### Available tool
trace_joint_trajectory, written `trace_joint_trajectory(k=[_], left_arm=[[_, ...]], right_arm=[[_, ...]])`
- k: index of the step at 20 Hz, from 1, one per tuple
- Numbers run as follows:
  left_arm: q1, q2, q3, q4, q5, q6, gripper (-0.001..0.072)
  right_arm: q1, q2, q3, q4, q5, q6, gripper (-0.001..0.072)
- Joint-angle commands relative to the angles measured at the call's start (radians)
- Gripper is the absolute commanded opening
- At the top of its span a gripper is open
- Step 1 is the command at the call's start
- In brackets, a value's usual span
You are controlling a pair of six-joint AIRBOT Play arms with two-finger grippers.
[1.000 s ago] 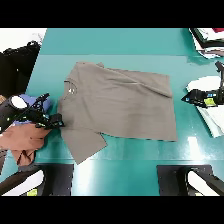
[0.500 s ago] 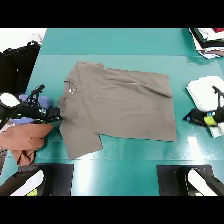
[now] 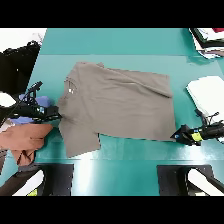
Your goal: Fold the shirts.
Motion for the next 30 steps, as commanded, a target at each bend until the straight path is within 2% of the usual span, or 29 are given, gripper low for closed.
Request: trace_joint_trajectory(k=[1,2,3,7,12,16,21,25,30], left_arm=[[0.001,0.002,0.002,-0.002,-0.013,0.001,0.0029],[0.001,0.006,0.002,-0.002,-0.021,0.008,0.0029],[0.001,0.018,0.009,-0.002,-0.028,0.008,0.0029],[0.001,0.121,0.163,-0.002,-0.047,-0.022,0.0029],[0.001,0.178,0.662,-0.031,-0.127,-0.028,0.0029],[0.001,0.180,1.105,-0.032,-0.076,-0.030,0.0029],[0.001,0.183,1.446,-0.062,0.042,-0.053,0.0029],[0.001,0.179,1.489,-0.121,0.055,-0.045,0.0028],[0.001,0.158,1.148,-0.207,0.026,-0.045,0.0029]], right_arm=[[0.057,-0.039,-0.015,0.002,-0.029,-0.010,0.0164],[0.076,-0.028,-0.014,0.002,-0.035,-0.010,0.0050],[0.090,-0.006,-0.011,0.002,-0.045,-0.010,0.0014],[0.125,0.151,0.145,0.004,-0.045,-0.005,0.0013],[0.127,0.298,0.613,0.001,-0.085,-0.004,0.0014],[0.126,0.322,1.019,-0.011,-0.135,-0.004,0.0013],[0.127,0.322,1.372,-0.136,-0.117,0.007,0.0013],[0.127,0.319,1.497,-0.265,-0.087,0.059,0.0013],[0.127,0.188,1.489,-0.245,0.038,0.067,0.0013]])
